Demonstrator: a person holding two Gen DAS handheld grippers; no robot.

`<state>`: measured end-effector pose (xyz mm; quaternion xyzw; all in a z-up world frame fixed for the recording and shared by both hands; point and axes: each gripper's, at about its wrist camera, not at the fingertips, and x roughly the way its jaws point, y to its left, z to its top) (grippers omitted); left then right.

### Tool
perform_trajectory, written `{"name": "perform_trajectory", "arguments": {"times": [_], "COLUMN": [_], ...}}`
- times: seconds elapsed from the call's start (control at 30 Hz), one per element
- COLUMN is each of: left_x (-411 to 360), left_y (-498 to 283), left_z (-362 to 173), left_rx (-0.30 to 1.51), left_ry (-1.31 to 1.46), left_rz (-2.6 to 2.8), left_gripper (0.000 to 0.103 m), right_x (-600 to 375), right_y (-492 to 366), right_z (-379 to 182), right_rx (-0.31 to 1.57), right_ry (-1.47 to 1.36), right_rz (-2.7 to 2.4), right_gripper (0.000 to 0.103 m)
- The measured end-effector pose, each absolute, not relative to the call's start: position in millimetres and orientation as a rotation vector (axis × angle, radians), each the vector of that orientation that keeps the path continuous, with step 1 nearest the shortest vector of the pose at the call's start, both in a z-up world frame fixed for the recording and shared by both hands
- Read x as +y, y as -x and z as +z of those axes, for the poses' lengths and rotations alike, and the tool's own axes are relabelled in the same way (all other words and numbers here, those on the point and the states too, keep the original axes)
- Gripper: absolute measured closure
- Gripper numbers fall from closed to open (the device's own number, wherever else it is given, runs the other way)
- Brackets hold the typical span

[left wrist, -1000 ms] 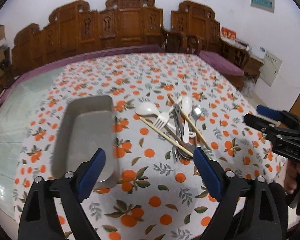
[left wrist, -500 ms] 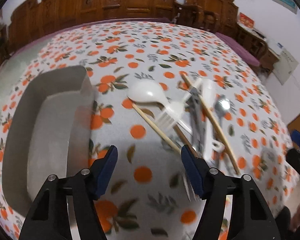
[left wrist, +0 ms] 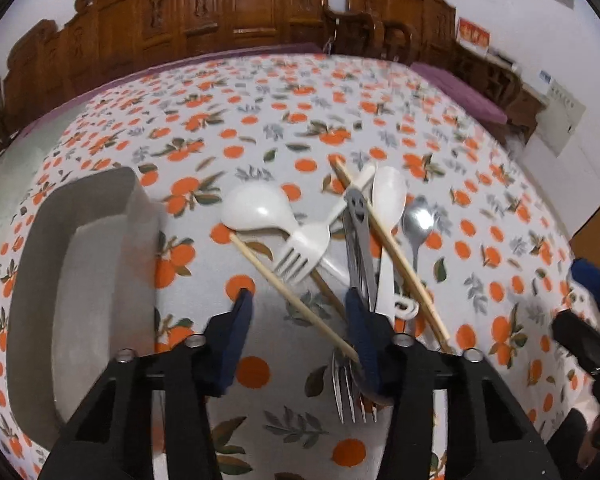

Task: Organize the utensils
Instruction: 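Move the left tool to the utensil pile while the right tool also approaches it, then close the left tool on a wooden chopstick while the right tool grasps another chopstick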

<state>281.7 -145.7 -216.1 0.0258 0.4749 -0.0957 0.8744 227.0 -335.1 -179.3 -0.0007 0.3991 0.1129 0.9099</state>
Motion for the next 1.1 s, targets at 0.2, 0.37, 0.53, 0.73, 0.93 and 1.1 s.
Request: {"name": "perform_trajectory", "arguments": {"times": [0.2, 0.37, 0.53, 0.73, 0.93, 1.1], "left_x": [-142.7, -140.7, -133.5, -121.7, -106.9, -96.6], "left_y": [-294.6, -295.6, -288.7, -275.9, -263.1, -249.6], "left_z": [-237.3, -237.0, -233.0, -222.1, -203.5, -188.9], "left_rx": [1.081, 1.105, 1.108, 1.093, 1.057, 0.999], "left_ry": [-0.018, 0.005, 0.030, 0.042, 0.056, 0.042], "left_rz": [-0.182, -0.184, -0.202, -0.244, -0.306, -0.339], "left_gripper": [0.070, 0.079, 0.090, 0.099, 0.099, 0.099], "right_x": [-339.9, -339.4, -336.6, -328.7, -317.6, -305.3], "right_y": [-226.9, -226.2, -225.8, -224.3, -230.3, -250.2], "right_z": [-174.6, -172.4, -172.8, -179.0, -191.2, -205.4], "right_rx": [0.818, 0.815, 0.821, 0.833, 0.858, 0.892], "right_ry": [-0.015, -0.007, 0.006, 0.030, 0.046, 0.024], "right_rz": [0.227, 0.227, 0.227, 0.228, 0.230, 0.252], "right_gripper": [0.032, 0.032, 0.032, 0.032, 0.033, 0.060]}}
